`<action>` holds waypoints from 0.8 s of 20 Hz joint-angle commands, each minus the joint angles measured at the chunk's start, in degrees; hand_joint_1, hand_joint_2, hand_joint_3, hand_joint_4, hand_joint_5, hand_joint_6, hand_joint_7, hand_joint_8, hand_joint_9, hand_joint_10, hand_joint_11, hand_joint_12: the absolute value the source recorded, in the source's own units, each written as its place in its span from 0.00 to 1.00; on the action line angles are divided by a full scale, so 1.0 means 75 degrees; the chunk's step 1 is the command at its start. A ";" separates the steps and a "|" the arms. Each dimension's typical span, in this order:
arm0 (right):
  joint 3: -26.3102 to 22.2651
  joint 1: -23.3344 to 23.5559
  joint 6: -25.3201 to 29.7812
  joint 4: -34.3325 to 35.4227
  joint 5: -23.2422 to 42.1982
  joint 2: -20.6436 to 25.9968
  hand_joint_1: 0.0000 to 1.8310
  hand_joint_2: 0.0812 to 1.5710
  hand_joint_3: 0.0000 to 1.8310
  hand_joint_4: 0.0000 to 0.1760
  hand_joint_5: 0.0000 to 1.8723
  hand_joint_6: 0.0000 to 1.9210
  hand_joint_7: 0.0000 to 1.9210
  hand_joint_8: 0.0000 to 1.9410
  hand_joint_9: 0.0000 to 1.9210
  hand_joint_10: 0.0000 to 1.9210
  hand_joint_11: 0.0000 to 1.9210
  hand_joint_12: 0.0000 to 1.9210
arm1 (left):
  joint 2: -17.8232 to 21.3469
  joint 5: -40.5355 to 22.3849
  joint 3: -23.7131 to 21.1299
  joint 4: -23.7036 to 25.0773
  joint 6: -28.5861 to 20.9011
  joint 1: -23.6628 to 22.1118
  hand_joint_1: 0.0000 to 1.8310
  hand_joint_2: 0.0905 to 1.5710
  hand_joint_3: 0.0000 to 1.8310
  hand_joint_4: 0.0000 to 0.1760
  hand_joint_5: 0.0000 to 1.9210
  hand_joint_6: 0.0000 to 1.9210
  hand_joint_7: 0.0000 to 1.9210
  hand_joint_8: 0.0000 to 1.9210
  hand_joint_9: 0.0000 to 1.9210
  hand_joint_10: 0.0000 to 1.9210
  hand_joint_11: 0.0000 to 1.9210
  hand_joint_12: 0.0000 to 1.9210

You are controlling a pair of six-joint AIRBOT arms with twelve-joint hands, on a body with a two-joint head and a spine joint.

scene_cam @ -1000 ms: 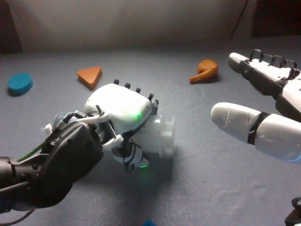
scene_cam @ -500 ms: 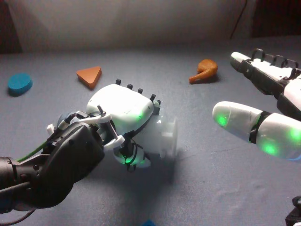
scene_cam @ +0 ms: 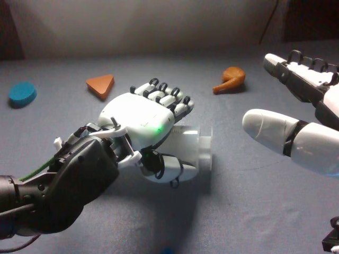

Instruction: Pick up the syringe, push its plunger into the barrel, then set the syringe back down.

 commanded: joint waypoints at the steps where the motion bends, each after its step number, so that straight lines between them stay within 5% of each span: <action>1: 0.0014 0.0023 0.0086 -0.0502 0.0720 -0.0016 0.00 0.69 0.00 0.00 0.05 0.00 0.07 0.00 0.04 0.00 0.00 0.33 | 0.0049 -0.0639 -0.0022 0.0318 -0.0010 -0.0121 0.18 0.63 0.00 0.00 0.03 0.00 0.01 0.00 0.02 0.00 0.00 0.21; 8: 0.0017 0.0014 0.0088 -0.0502 0.0723 -0.0021 0.00 0.69 0.00 0.00 0.05 0.00 0.07 0.00 0.05 0.00 0.00 0.34 | 0.0683 -0.0605 -0.0337 0.0285 0.0083 -0.0482 0.14 0.61 0.00 0.00 0.01 0.00 0.00 0.00 0.00 0.00 0.00 0.16; 10: 0.0017 0.0013 0.0090 -0.0502 0.0723 -0.0022 0.00 0.69 0.00 0.00 0.05 0.00 0.07 0.00 0.05 0.00 0.00 0.35 | 0.0998 -0.0930 -0.0647 -0.0620 0.0932 -0.0702 0.14 0.61 0.00 0.00 0.01 0.00 0.00 0.00 0.00 0.00 0.00 0.16; 16: 0.0017 0.0003 0.0102 -0.0502 0.0716 -0.0024 0.00 0.69 0.00 0.01 0.04 0.00 0.06 0.00 0.04 0.00 0.00 0.32 | 0.1746 -0.3337 -0.1807 -0.2634 0.1905 -0.0981 0.14 0.61 0.00 0.00 0.02 0.00 0.00 0.00 0.00 0.00 0.00 0.17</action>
